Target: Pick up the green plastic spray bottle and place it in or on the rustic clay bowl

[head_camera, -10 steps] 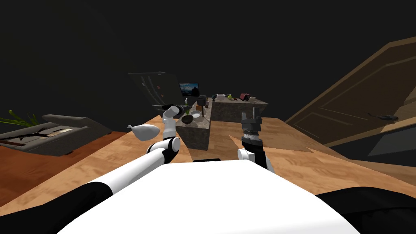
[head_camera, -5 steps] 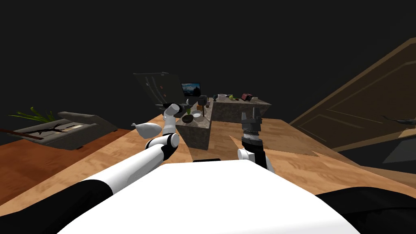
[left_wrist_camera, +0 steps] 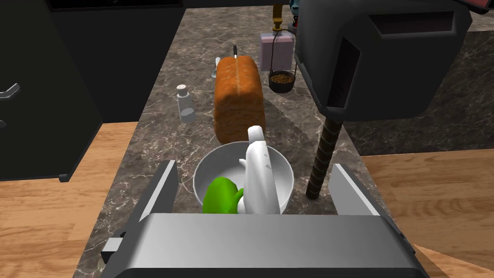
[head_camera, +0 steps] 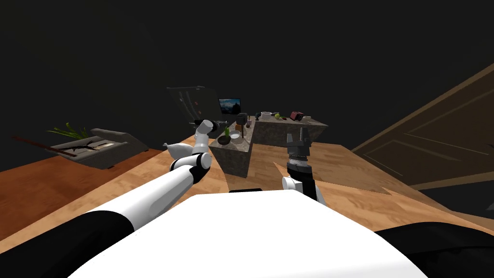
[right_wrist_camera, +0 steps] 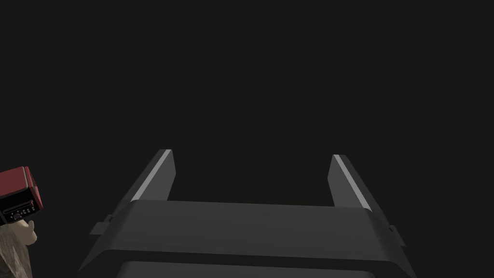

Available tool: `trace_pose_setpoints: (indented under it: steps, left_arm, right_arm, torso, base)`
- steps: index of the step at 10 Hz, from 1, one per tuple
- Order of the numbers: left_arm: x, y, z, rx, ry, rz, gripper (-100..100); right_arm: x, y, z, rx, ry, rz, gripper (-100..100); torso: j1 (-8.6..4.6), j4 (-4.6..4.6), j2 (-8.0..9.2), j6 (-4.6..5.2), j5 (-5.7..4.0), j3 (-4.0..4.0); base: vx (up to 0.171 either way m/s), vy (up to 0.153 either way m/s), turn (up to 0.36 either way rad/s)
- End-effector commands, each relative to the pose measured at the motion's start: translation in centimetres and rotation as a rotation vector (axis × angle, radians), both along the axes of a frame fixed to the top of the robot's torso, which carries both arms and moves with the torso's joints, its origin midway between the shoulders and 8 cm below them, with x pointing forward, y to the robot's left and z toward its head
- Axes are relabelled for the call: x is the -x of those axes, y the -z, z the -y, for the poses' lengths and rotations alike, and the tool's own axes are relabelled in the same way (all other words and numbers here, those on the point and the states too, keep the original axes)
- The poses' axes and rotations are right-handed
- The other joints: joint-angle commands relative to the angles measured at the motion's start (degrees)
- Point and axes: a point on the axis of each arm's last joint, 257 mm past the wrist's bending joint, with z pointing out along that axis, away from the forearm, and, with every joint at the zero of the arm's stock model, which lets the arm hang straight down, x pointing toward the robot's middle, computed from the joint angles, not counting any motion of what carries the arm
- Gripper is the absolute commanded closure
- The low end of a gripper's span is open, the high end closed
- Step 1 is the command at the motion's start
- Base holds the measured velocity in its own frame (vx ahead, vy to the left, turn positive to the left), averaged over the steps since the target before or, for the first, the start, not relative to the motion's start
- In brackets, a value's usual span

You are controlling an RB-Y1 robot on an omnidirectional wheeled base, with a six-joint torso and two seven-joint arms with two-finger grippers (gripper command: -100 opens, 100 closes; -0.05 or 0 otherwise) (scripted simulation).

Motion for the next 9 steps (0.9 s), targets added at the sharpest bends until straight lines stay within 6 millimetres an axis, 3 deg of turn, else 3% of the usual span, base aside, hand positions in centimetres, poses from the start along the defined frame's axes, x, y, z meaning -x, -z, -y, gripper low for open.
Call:
trace_pose_setpoints:
  steps: [1,2,4,5,8,9]
  left_arm:
    - [-0.2,1.3,0.4,0.006,0.008,-0.029,-100]
    - [-0.9,-1.9,0.3,-0.004,0.018,0.022,-100]
    - [-1.0,0.4,0.7,0.007,0.026,-0.027,-100]
    - [-1.7,-3.0,0.5,-0.002,0.032,0.028,-100]
    - [-1.7,-0.5,1.0,0.009,0.041,-0.025,-100]
    - [-2.3,-3.4,0.9,0.004,0.048,0.017,-100]
  right_arm:
    - [0.0,0.0,0.0,0.0,0.0,0.0,0]
    - [0.0,0.0,0.0,0.0,0.0,0.0,0]
    - [0.0,0.0,0.0,0.0,0.0,0.0,0]
    - [0.0,0.0,0.0,0.0,0.0,0.0,0]
    - [0.0,0.0,0.0,0.0,0.0,0.0,0]
    - [0.0,0.0,0.0,0.0,0.0,0.0,0]
  torso:
    - [0.0,0.0,0.0,0.0,0.0,0.0]
    - [0.1,-0.01,-0.04,0.01,0.02,-0.02]
    - [0.06,0.0,-0.02,0.0,0.02,-0.01]
    - [0.11,-0.02,-0.06,0.01,0.03,-0.04]
    - [0.11,-0.02,-0.05,0.01,0.03,-0.03]
    - [0.17,-0.03,-0.08,0.0,0.04,-0.05]
  base:
    - [-0.014,-0.027,-0.02]
    - [-0.028,-0.043,0.153]
    - [-0.017,-0.039,0.04]
    - [-0.018,-0.039,0.134]
    - [-0.016,-0.031,0.028]
    - [-0.027,-0.054,0.121]
